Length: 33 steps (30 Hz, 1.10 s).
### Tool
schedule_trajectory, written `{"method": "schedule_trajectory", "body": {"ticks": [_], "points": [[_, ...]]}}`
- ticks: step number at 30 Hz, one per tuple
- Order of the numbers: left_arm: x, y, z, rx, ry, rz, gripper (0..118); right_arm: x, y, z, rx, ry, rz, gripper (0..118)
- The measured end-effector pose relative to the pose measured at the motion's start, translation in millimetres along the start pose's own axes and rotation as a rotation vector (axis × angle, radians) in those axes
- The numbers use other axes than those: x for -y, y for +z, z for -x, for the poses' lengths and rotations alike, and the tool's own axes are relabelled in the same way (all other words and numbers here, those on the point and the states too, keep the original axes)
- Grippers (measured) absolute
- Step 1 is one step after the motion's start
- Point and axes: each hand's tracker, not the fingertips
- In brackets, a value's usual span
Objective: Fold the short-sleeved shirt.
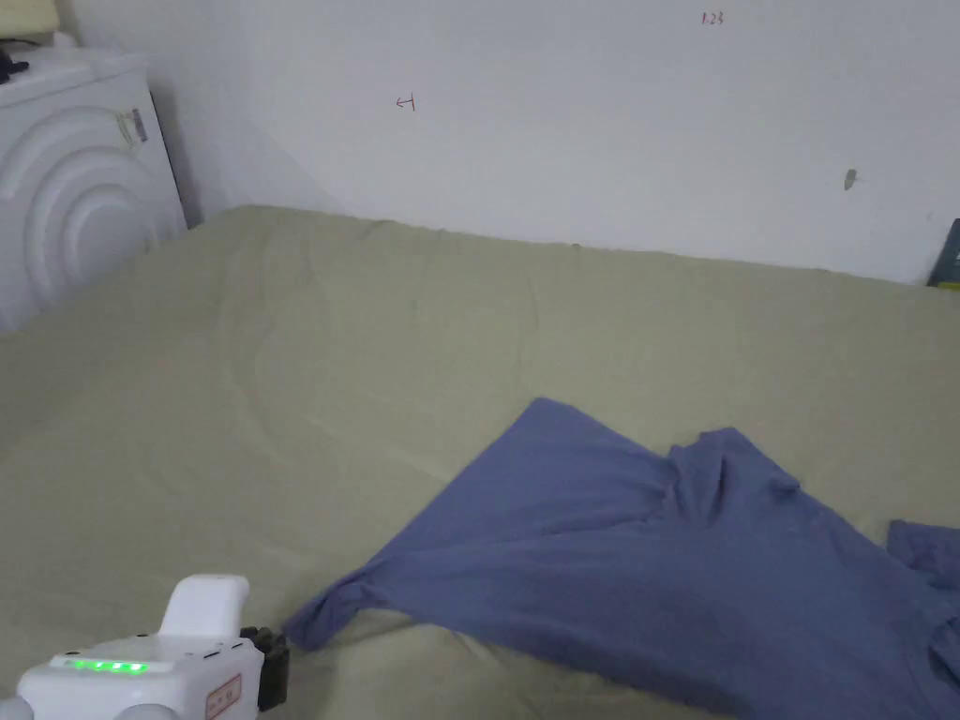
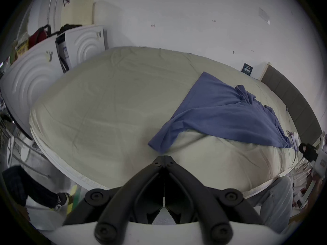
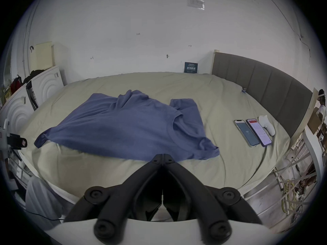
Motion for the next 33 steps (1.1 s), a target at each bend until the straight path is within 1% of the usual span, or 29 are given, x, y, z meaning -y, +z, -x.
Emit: {"method": "schedule_trajectory", "body": {"ticks": [1, 3, 4, 5, 6, 7, 8, 9, 12, 13, 14, 15, 16, 17, 18, 19, 20, 21, 27, 30, 31, 33], "points": [[6.1, 5.8, -0.9, -0.001, 0.013, -0.023, 0, 1.1, 0.4, 0.8, -0.012, 0.000, 0.004, 0], [4.0, -3.8, -2.3, 0.017, 0.012, -0.018, 0, 0.6, 0.3, 5.3, -0.023, 0.006, 0.013, 0], [1.0, -8.5, -5.9, 0.034, 0.016, -0.024, 7, 0.9, -0.7, 6.1, -0.028, 0.007, 0.026, 0], [-4.4, -10.2, -1.1, 0.025, 0.011, -0.028, 41, 1.8, -1.1, 6.3, -0.036, 0.005, 0.031, 0], [-7.9, -19.9, -3.6, 0.020, -0.020, -0.009, 111, 2.7, -1.3, 6.3, -0.043, 0.001, 0.032, 0], [-7.5, -31.0, -2.8, -0.032, -0.049, -0.001, 117, 2.1, -2.1, 11.1, -0.049, 0.003, 0.042, 0], [-14.5, -37.3, -9.9, 0.010, -0.070, -0.018, 111, 2.6, -3.1, 11.6, -0.053, 0.002, 0.046, 0], [-19.1, -44.8, 1.5, -0.024, -0.059, 0.042, 111, 4.0, -3.7, 11.8, -0.056, 0.001, 0.043, 0], [-23.7, -73.0, -2.9, -0.025, -0.075, 0.035, 110, 4.6, -8.2, 15.5, -0.053, 0.012, 0.052, 0], [-38.5, -76.8, -12.0, -0.016, -0.087, 0.038, 109, 5.1, -10.5, 15.5, -0.048, 0.016, 0.062, 0], [-39.6, -83.3, -19.1, -0.007, -0.101, 0.050, 105, 5.2, -12.5, 15.1, -0.043, 0.017, 0.073, 0], [-40.0, -87.9, -25.1, 0.004, -0.116, 0.069, 92, 4.3, -13.9, 16.8, -0.043, 0.018, 0.078, 0], [-38.7, -89.5, -31.6, 0.001, -0.113, 0.063, 71, 4.4, -15.1, 16.4, -0.043, 0.018, 0.083, 0], [-43.7, -87.4, -26.1, 0.010, -0.116, 0.062, 40, 4.3, -15.7, 16.1, -0.043, 0.020, 0.089, 0], [-43.9, -88.4, -28.8, 0.021, -0.135, 0.065, 14, 4.6, -16.1, 15.4, -0.045, 0.021, 0.089, 0], [-43.2, -88.9, -33.6, 0.037, -0.136, 0.060, 8, 4.2, -17.7, 16.4, -0.046, 0.023, 0.092, 0], [-43.7, -88.0, -39.4, 0.028, -0.125, 0.066, 6, 3.8, -20.2, 15.4, -0.051, 0.027, 0.101, 0], [-47.0, -87.2, -21.9, 0.065, -0.087, 0.071, 5, 3.4, -21.9, 14.2, -0.055, 0.028, 0.108, 0], [-47.4, -82.0, -22.1, 0.067, -0.078, 0.070, 5, -11.8, -34.7, 6.9, -0.065, 0.007, 0.123, 0], [-46.5, -84.0, -23.1, 0.071, -0.074, 0.085, 5, -34.7, -54.2, 2.9, -0.049, 0.003, 0.113, 0], [-45.9, -84.8, -21.8, 0.070, -0.042, 0.081, 5, -47.9, -66.4, 3.0, -0.020, 0.006, 0.129, 0], [-47.7, -85.8, -19.9, 0.081, -0.029, 0.085, 5, -73.2, -92.9, -3.0, -0.035, 0.017, 0.112, 0]]}}
